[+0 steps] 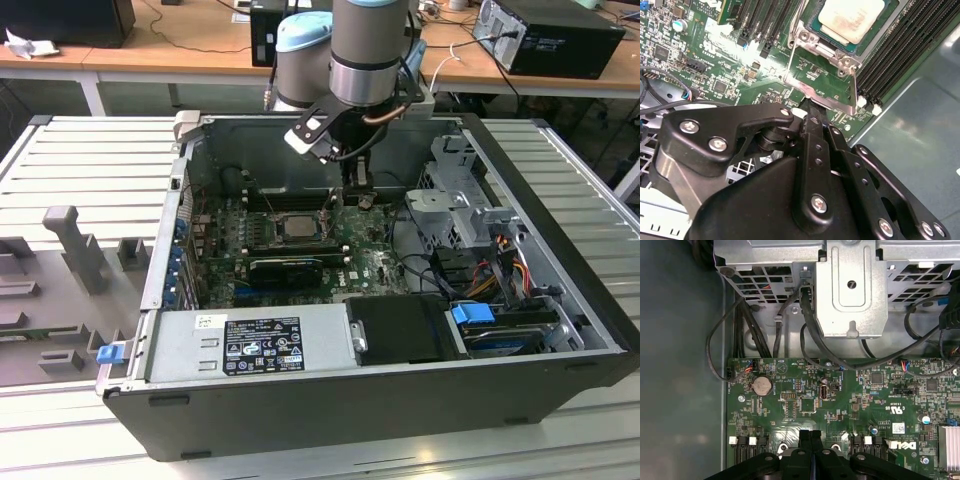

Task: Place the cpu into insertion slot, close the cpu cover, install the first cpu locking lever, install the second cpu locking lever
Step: 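Close the cpu cover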

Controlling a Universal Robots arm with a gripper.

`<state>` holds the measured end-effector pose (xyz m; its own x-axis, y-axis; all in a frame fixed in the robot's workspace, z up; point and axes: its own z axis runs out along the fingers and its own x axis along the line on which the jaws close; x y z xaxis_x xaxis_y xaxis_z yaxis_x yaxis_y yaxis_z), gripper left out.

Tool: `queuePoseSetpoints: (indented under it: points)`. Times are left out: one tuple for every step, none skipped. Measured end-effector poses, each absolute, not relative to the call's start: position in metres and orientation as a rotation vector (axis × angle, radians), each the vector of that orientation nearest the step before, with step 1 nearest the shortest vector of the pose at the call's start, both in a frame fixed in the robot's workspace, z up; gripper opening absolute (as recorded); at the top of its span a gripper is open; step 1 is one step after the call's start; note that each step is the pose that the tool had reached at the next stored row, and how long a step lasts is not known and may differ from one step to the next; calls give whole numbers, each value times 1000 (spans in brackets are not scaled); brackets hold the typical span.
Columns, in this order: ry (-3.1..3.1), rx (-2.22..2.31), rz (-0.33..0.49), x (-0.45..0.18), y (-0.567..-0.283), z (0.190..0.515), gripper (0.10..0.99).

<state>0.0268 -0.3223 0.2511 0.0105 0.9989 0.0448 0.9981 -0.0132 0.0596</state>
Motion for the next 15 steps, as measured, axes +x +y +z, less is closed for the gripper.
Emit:
queuePoseSetpoints:
  points:
    - [2199, 2225, 116, 27, -322, 251, 106]
    - [2199, 2225, 115, 26, -322, 251, 106]
    - [2199, 2225, 116, 26, -322, 251, 106]
    - [2199, 2225, 116, 26, -322, 251, 106]
    - [2199, 2225, 116, 26, -322, 251, 106]
    - [2199, 2225, 115, 26, -322, 251, 106]
    - [2199, 2225, 115, 25, -322, 250, 106]
    - [2199, 2225, 116, 25, -322, 250, 106]
    - [2199, 2225, 116, 25, -322, 250, 106]
    - [2199, 2225, 116, 25, -322, 250, 106]
    - [2199, 2225, 116, 24, -322, 250, 106]
    - [2199, 2225, 116, 24, -322, 250, 106]
    - [2199, 2225, 115, 24, -322, 250, 106]
    - [2199, 2225, 116, 23, -322, 250, 106]
    - [2199, 2225, 116, 23, -322, 250, 106]
